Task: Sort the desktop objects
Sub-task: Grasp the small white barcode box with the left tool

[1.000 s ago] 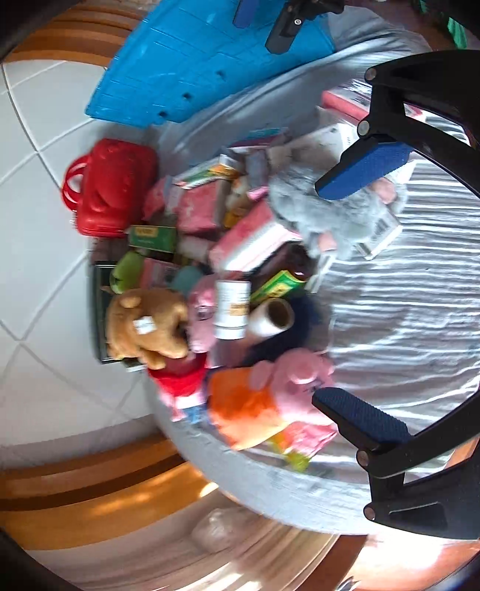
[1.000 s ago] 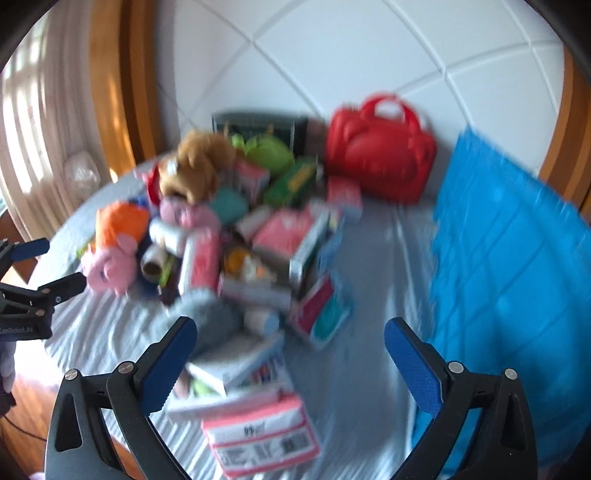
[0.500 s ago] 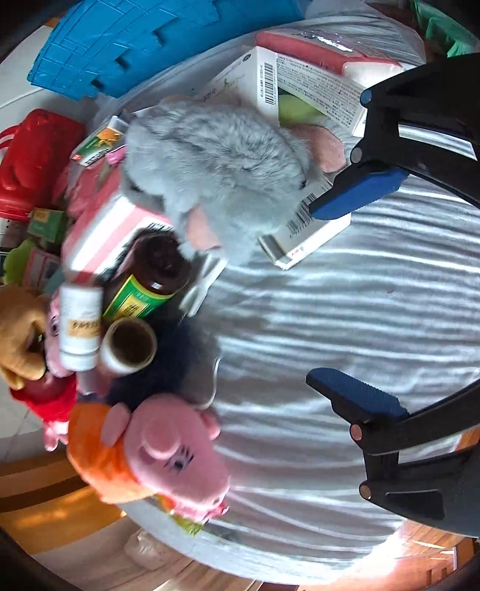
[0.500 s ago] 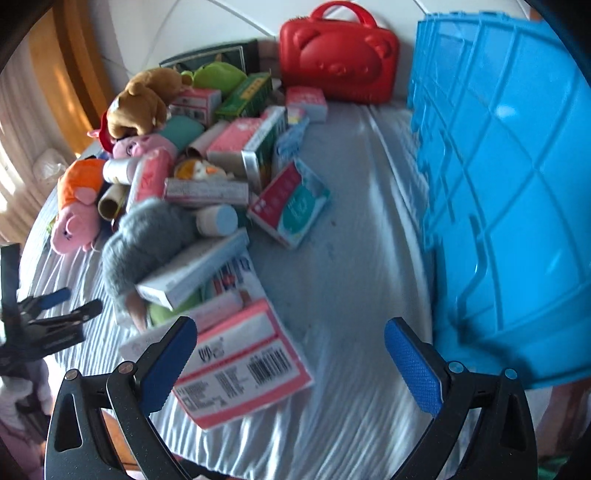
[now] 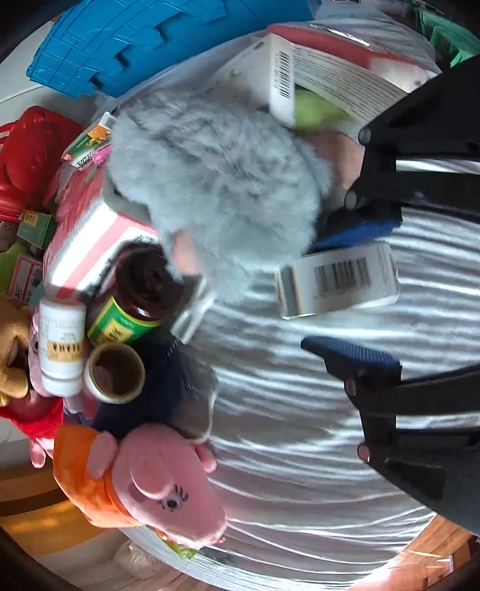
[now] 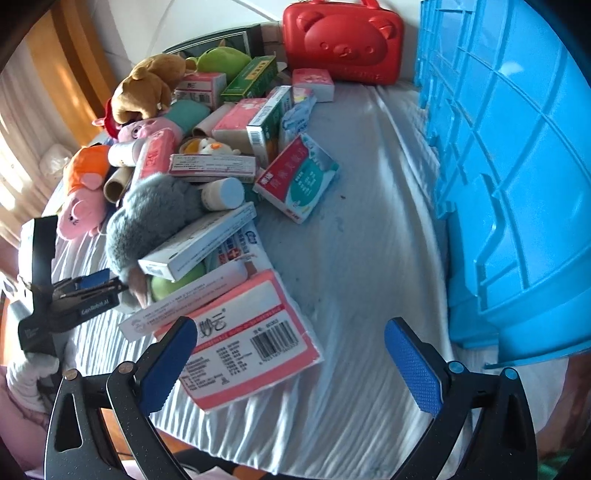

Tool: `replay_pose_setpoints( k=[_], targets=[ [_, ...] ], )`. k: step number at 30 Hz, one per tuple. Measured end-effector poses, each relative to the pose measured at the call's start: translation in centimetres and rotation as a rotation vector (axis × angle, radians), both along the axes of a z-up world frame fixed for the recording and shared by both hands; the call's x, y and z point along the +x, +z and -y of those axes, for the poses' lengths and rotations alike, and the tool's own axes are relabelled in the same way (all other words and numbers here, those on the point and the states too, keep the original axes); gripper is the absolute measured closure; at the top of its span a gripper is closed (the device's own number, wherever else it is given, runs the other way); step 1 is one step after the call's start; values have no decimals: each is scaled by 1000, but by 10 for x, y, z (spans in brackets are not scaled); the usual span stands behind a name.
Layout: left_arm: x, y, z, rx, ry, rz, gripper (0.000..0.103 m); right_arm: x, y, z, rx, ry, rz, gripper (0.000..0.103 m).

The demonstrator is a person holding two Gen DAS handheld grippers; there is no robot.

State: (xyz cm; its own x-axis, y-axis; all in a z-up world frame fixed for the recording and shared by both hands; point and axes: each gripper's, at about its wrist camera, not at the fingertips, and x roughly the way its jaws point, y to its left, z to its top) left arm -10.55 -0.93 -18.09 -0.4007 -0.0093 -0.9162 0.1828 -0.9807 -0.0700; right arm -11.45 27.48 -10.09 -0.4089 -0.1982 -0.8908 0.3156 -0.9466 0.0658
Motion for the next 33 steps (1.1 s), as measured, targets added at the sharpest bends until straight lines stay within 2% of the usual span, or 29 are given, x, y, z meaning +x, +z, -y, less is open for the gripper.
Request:
replay_pose_setpoints(
  k=[3,5,7,9,11,13,15,25,27,30,33],
  targets=[
    [13,-3,13,-38,26,4,64,-1,0,8,-20,26,4,0],
    [18,-10,22,-37,47,19,64,-3,0,14,-24,44,7,0],
    [25,-14,26,-36,52,-1,64,-4,1,24,-23,70,7,4],
    [27,-16,25,-47,41,-5,64,-5,0,31,-20,86,10,22],
    [29,-18,26,-42,34,-3,64,-6,-1,35,-17,93,17,30],
    [31,-18,30,-19,46,9,73,-11,-2,38,-20,97,30,36],
    [34,-15,33,-4,58,-3,73,-17,-2,40,-25,91,35,46],
    [31,43,52,-31,73,-157,74,-74,-6,62,-72,97,29,46],
    [17,62,45,-32,70,-187,74,-87,-14,70,-72,108,32,46],
    [1,76,48,-38,64,-212,74,-105,-31,77,-93,124,62,46],
    [-13,78,45,-38,63,-213,74,-118,-45,85,-124,149,87,46]
  ],
)
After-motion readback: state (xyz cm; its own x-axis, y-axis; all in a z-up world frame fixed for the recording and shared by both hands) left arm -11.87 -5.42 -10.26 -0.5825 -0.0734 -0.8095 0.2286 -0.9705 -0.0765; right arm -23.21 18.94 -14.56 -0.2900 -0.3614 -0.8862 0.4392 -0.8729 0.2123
